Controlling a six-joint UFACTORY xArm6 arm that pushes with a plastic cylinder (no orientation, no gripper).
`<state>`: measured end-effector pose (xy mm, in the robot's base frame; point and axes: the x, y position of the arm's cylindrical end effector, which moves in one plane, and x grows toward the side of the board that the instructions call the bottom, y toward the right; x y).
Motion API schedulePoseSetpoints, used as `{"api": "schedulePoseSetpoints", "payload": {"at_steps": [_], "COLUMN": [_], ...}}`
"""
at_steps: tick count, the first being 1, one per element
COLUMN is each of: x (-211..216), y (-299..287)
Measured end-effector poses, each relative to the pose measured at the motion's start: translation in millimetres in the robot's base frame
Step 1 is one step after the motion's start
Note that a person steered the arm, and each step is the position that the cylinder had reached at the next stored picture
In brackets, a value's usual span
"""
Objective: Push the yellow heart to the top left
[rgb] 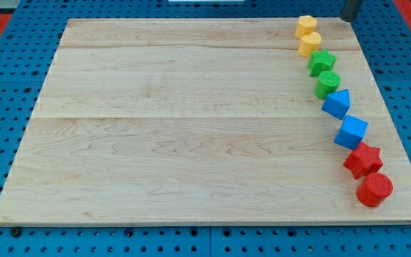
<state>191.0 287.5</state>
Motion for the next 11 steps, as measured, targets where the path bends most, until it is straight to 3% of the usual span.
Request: {"api": "schedulePoseSetpoints", "payload": {"at_steps": [6,11], "x": [49.8,86.6], "y": [-3.0,-105.9]}}
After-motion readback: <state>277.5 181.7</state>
